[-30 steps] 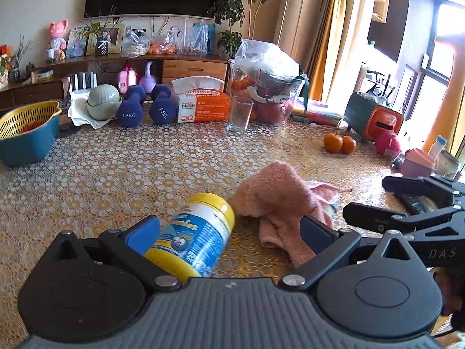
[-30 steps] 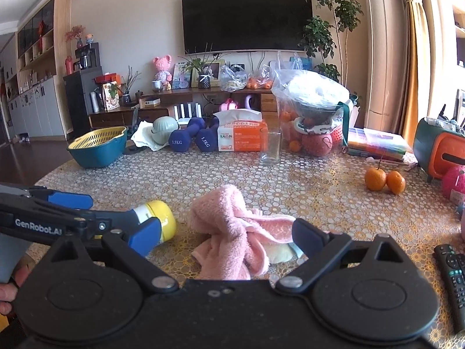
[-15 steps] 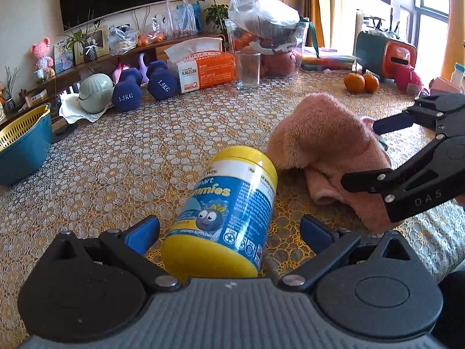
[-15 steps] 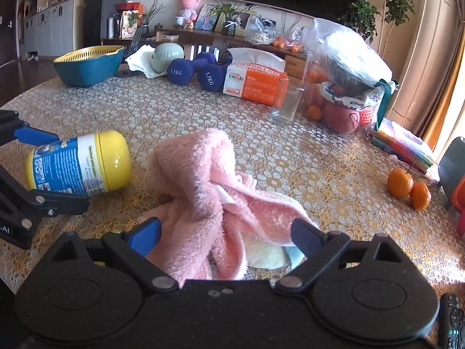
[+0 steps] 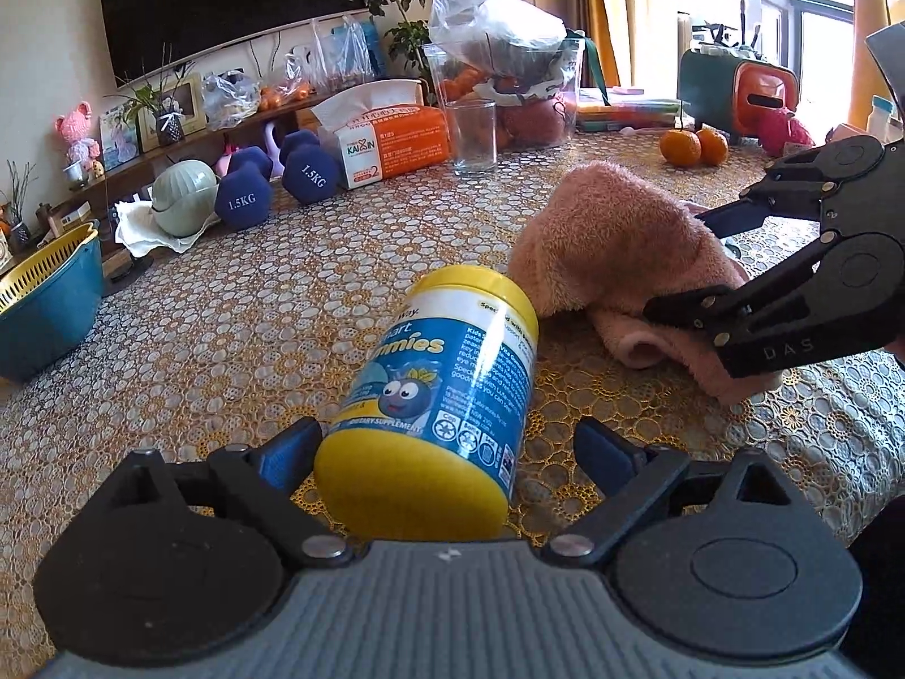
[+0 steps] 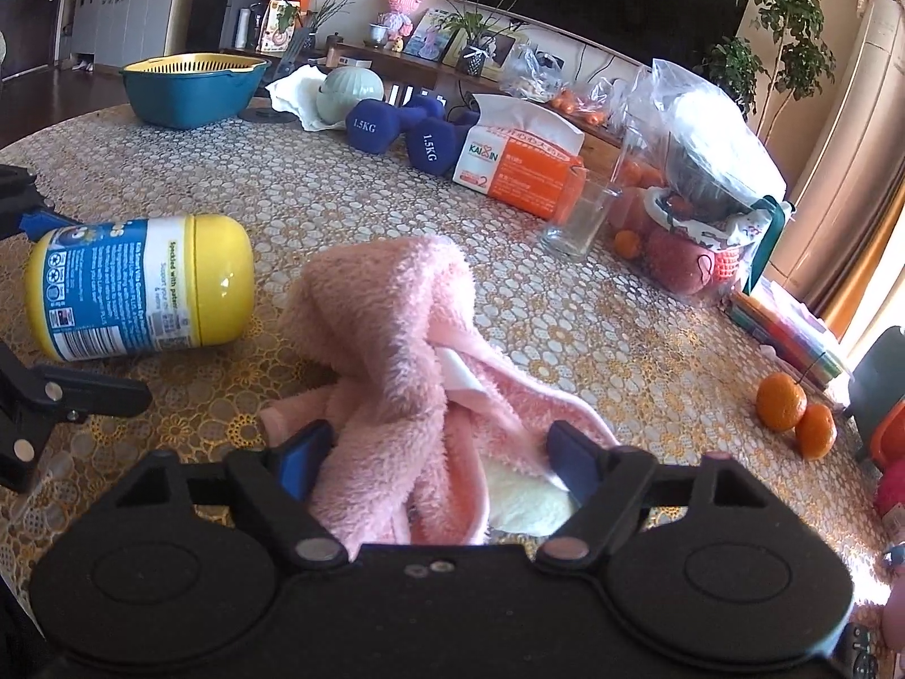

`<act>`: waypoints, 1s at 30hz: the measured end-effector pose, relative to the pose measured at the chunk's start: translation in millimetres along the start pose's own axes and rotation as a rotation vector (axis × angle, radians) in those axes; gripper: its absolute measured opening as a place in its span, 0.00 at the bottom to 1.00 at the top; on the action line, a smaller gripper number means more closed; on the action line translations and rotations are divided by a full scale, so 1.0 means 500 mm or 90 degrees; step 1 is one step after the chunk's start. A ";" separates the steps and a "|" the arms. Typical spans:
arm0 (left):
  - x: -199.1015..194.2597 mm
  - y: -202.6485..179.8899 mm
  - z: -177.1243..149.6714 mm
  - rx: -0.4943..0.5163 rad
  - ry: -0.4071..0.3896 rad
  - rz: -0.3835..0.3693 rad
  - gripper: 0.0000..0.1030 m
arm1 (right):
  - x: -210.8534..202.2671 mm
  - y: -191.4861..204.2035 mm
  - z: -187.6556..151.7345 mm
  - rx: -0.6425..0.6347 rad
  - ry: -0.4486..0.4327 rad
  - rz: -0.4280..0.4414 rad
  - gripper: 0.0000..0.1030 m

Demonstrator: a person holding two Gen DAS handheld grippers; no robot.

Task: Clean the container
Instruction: 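Close the left tool on the jar while the right tool pinches the pink towel, then lift the jar with the left tool while the right tool raises the towel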

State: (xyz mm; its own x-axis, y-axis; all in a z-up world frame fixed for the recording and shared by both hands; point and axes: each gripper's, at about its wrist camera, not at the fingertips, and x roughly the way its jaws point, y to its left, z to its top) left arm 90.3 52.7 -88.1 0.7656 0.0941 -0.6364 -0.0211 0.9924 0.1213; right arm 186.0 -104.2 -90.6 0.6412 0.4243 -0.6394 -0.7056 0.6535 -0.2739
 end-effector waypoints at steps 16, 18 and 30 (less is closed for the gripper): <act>-0.031 0.004 0.017 -0.020 0.012 -0.041 0.65 | -0.113 -0.045 0.025 0.148 -0.039 0.064 0.15; -0.037 -0.004 0.017 -0.017 0.011 -0.050 0.64 | -0.140 -0.048 0.034 0.157 -0.056 0.092 0.15; -0.058 -0.041 0.023 0.010 0.019 -0.089 0.64 | -0.190 0.050 0.077 0.115 -0.069 0.242 0.15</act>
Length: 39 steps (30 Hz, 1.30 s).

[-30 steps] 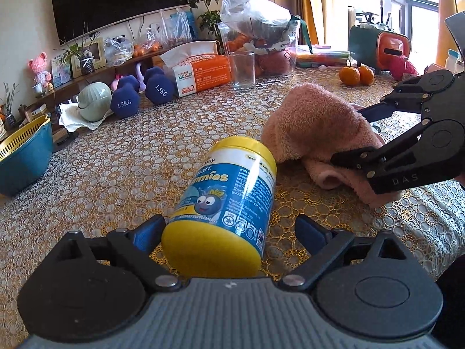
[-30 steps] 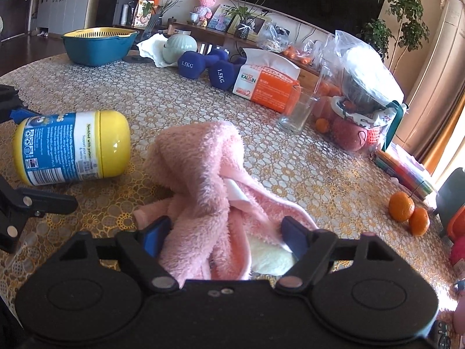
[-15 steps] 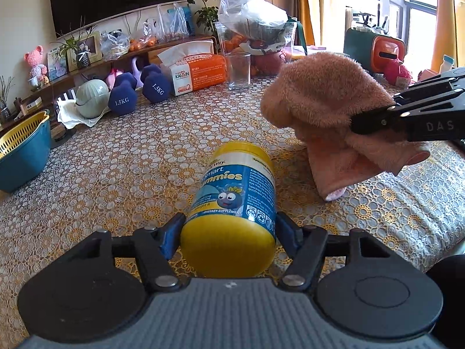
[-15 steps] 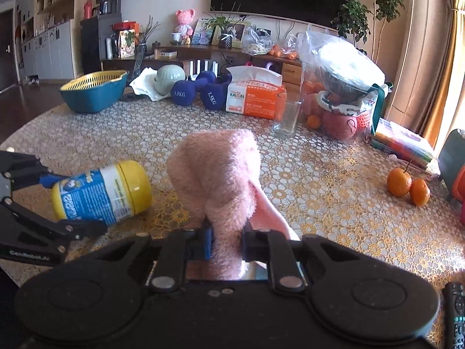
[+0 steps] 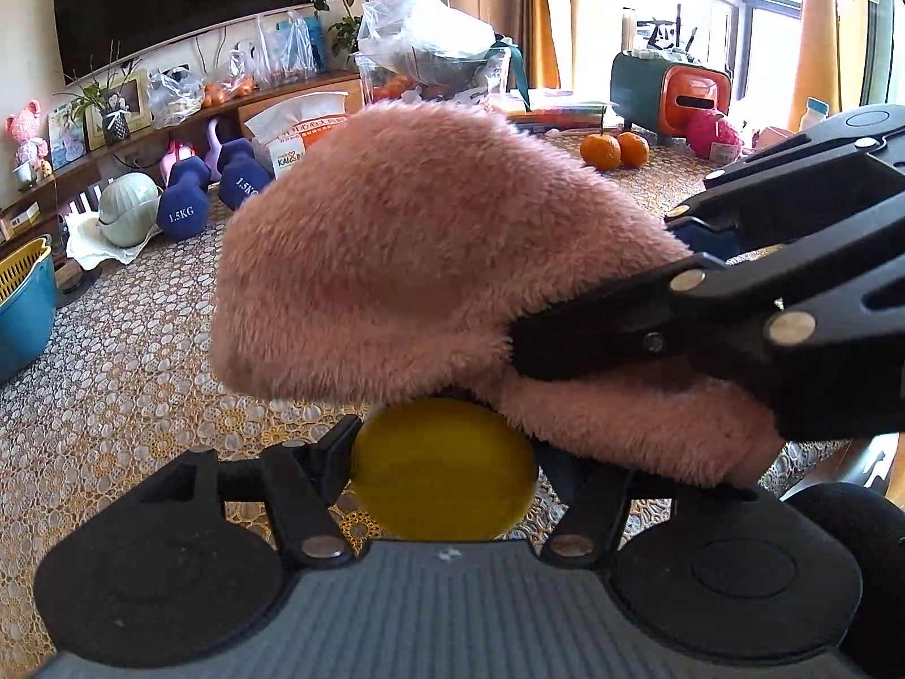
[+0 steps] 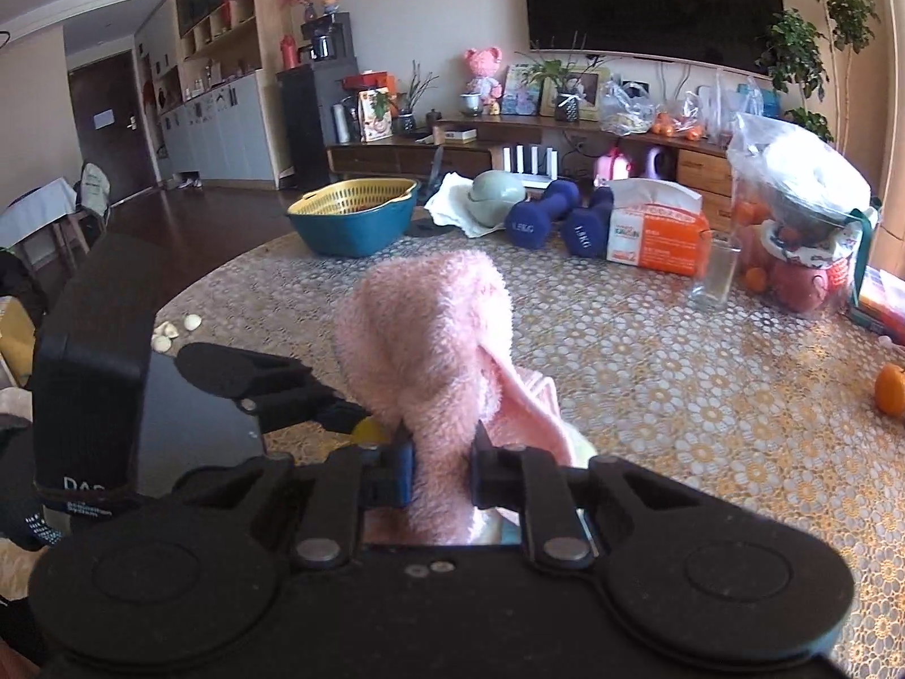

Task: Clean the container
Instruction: 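Lift the jar with the left tool while the right tool raises the towel, then rub the towel over the jar with the right tool, left tool holding it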

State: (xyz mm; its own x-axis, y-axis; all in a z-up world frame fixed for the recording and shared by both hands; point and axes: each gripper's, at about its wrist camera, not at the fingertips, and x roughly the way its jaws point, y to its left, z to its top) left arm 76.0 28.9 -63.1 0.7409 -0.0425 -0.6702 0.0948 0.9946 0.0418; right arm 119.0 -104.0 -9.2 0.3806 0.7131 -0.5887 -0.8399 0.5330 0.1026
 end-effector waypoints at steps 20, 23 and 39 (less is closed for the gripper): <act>-0.004 0.040 0.003 -0.047 -0.009 -0.026 0.62 | 0.105 -0.099 0.004 0.032 0.050 -0.085 0.17; -0.004 0.052 0.000 -0.063 -0.005 -0.038 0.62 | 0.118 -0.114 0.006 0.052 0.057 -0.077 0.16; -0.006 0.068 -0.008 -0.084 0.004 -0.048 0.62 | 0.030 -0.075 0.039 -0.020 0.006 -0.057 0.15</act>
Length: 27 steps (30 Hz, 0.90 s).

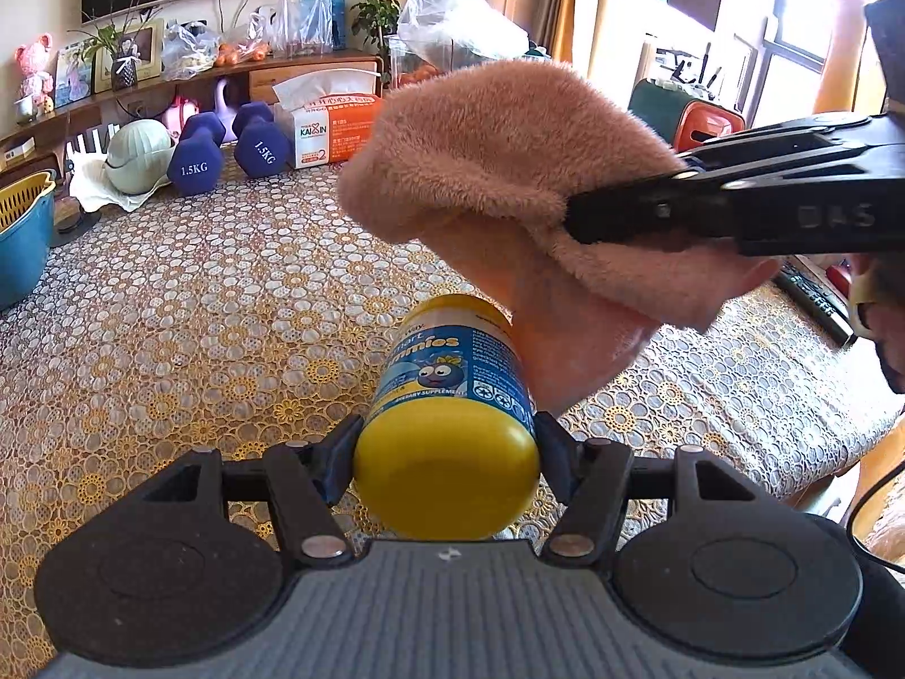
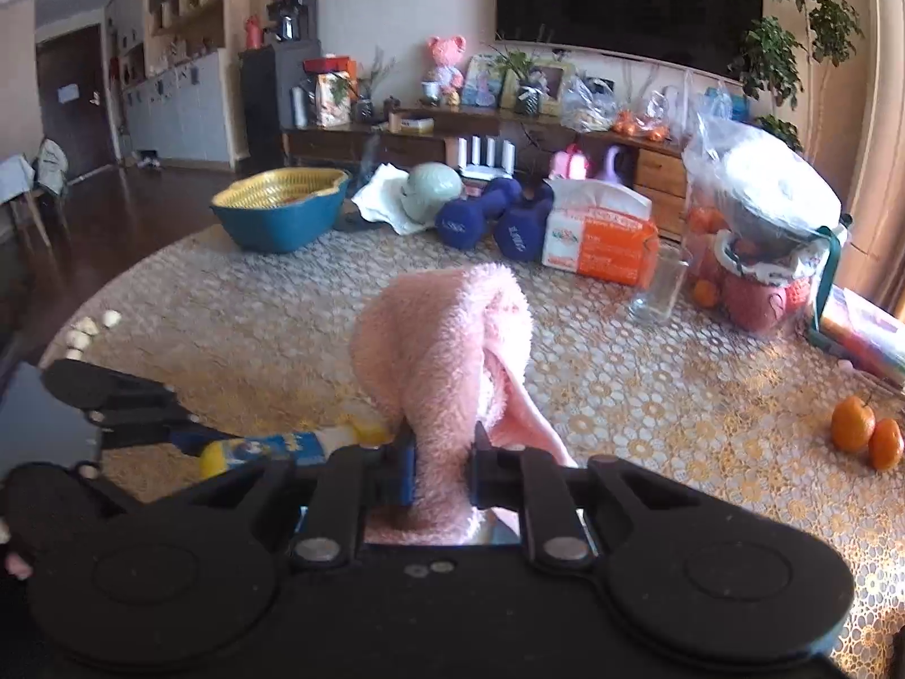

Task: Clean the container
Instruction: 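Rub the towel over the jar with the right tool, left tool holding it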

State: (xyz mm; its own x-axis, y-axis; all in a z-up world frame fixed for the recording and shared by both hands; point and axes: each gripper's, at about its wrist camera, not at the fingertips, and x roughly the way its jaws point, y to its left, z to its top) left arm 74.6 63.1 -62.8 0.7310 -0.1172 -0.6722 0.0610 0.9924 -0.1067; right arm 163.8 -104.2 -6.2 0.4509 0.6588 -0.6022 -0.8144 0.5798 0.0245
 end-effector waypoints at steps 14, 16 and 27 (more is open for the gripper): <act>0.002 0.000 -0.003 -0.003 0.007 0.004 0.62 | 0.002 0.096 0.006 -0.077 0.027 0.137 0.15; 0.002 0.003 -0.003 -0.003 0.005 0.003 0.62 | 0.010 0.089 0.006 -0.074 0.029 0.125 0.15; -0.004 0.016 0.010 -0.020 -0.005 -0.003 0.61 | 0.054 0.036 0.018 -0.050 0.039 0.076 0.15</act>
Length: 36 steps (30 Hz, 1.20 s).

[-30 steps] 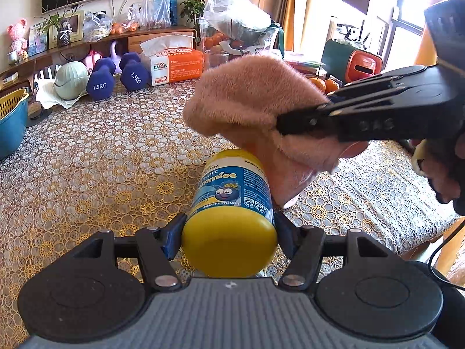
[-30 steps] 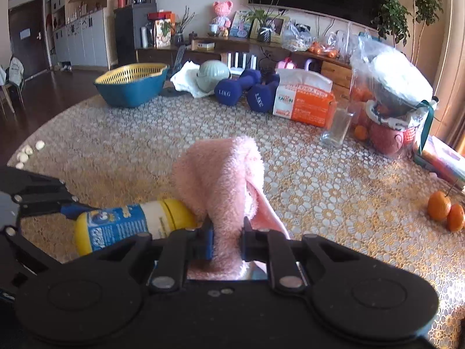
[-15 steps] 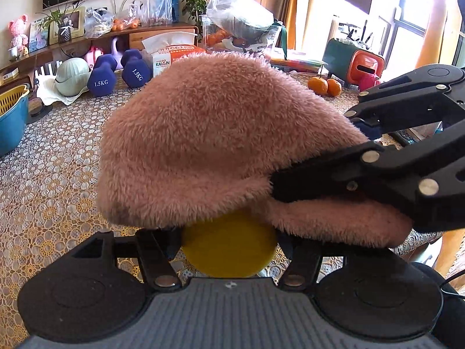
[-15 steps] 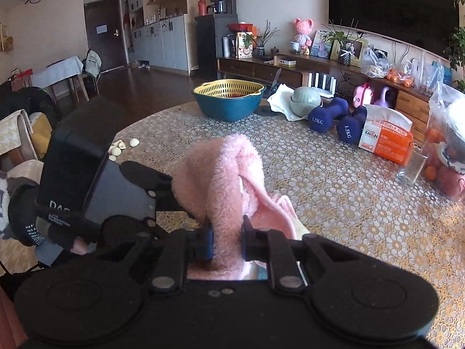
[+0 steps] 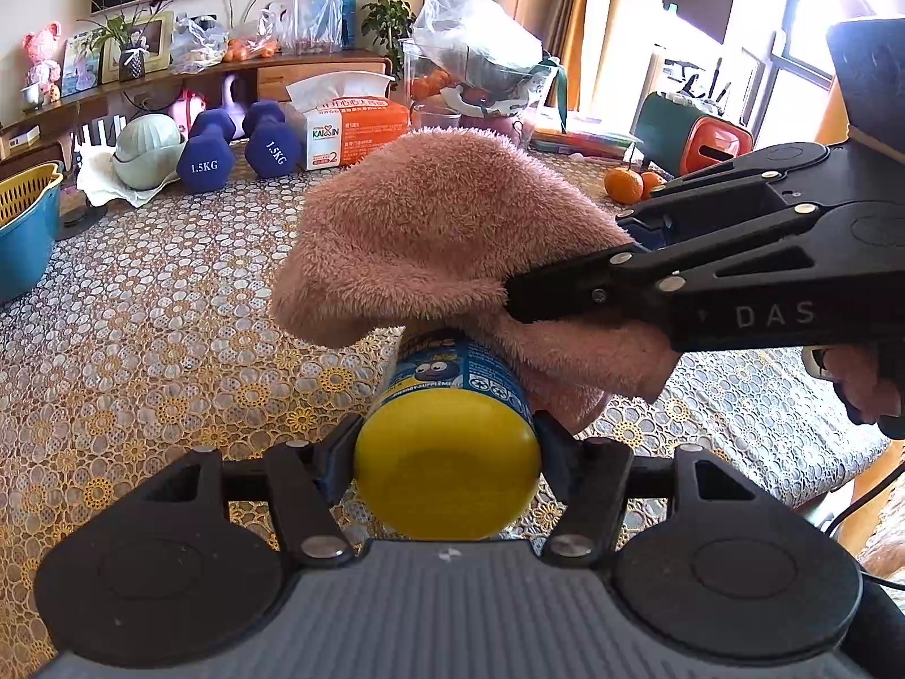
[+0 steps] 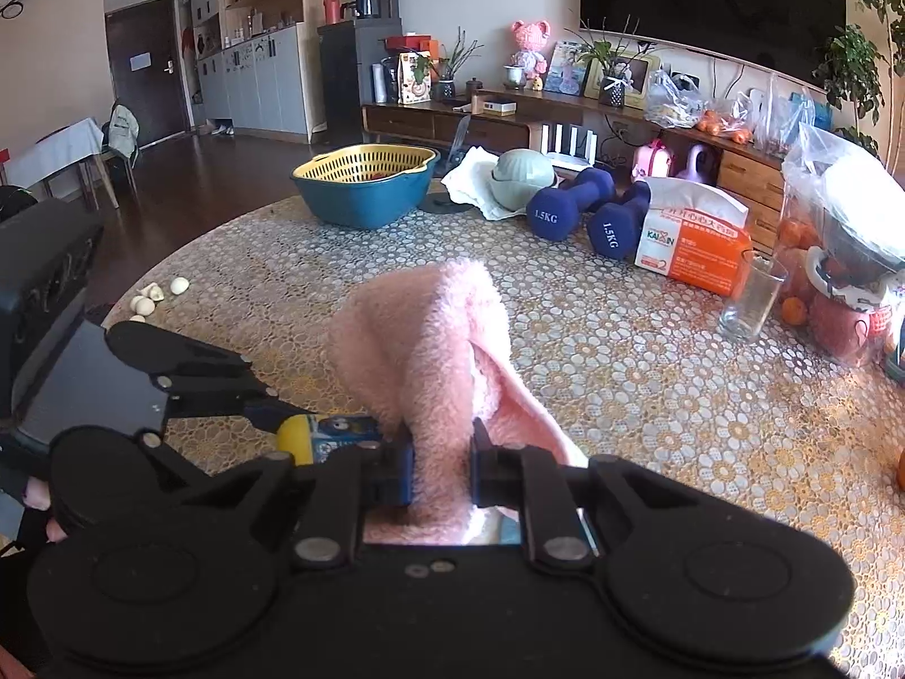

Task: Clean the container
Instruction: 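Rub the towel over the jar with the right tool, left tool holding it, then wipe the towel along the jar body with the right tool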

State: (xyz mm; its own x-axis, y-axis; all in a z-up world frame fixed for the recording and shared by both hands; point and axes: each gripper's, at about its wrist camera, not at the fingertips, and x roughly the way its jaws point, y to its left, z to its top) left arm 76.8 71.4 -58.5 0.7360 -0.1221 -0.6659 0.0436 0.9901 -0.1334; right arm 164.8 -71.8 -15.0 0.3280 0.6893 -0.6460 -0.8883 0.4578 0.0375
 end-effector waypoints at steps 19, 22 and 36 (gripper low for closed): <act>-0.003 0.033 -0.002 -0.015 0.002 0.000 0.62 | 0.097 -0.070 -0.012 0.059 0.065 -0.055 0.16; -0.002 0.037 -0.009 -0.020 0.007 -0.006 0.62 | 0.098 -0.059 -0.025 0.046 0.073 -0.057 0.16; 0.002 0.035 -0.020 -0.014 0.012 -0.002 0.62 | -0.009 0.005 0.003 0.037 0.016 -0.005 0.17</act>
State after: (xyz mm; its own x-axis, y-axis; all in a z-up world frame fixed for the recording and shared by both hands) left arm 71.6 87.7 -68.9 0.7233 -0.1260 -0.6789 0.0309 0.9881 -0.1505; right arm 161.6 -72.9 -10.8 0.3268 0.6713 -0.6652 -0.8651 0.4958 0.0754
